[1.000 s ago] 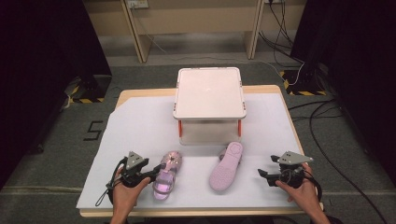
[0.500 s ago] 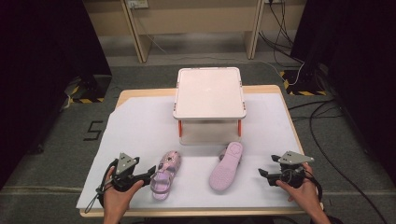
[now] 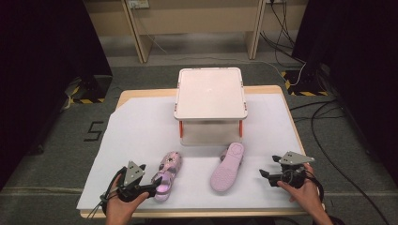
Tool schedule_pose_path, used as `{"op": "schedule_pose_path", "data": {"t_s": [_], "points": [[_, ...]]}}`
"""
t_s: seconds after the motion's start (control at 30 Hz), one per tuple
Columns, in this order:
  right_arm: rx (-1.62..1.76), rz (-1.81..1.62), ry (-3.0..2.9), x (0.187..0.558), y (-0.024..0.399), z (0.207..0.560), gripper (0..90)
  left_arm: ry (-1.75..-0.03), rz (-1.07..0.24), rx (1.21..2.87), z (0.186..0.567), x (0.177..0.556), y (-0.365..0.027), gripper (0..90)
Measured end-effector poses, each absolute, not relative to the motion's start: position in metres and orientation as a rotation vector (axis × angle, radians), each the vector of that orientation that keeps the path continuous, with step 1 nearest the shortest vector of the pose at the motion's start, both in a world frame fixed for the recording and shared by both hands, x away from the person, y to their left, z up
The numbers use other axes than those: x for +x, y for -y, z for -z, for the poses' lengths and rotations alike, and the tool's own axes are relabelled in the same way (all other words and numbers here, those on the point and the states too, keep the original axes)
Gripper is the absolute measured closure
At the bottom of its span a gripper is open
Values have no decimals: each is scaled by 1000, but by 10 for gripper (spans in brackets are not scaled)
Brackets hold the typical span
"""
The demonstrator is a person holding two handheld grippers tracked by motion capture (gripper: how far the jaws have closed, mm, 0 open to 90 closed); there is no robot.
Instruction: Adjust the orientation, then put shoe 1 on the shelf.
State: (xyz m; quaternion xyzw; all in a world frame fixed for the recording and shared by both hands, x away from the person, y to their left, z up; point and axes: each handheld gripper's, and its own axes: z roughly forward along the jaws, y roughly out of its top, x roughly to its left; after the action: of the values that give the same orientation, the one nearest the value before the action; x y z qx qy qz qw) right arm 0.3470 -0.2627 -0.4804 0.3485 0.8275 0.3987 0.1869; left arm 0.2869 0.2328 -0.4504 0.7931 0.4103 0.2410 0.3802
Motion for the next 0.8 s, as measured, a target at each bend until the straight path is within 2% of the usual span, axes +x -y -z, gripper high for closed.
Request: {"op": "schedule_pose_path", "data": {"t_s": [0.13, 0.23, 0.37, 0.53, 0.8], "points": [[988, -1114, -2329, 344, 263, 481, 230, -997, -611, 2063, 455, 299, -221, 273], [995, -1113, -2327, 345, 264, 481, 230, -936, -618, 2106, 459, 308, -211, 333], [986, -1110, -2335, 345, 264, 482, 230, -836, -648, 2157, 461, 312, -203, 598], [978, -1104, -2341, 344, 264, 482, 231, -845, -714, 2123, 459, 311, -205, 749], [967, -1103, -2336, 345, 263, 482, 235, -829, -720, 2050, 448, 310, -204, 769]]}}
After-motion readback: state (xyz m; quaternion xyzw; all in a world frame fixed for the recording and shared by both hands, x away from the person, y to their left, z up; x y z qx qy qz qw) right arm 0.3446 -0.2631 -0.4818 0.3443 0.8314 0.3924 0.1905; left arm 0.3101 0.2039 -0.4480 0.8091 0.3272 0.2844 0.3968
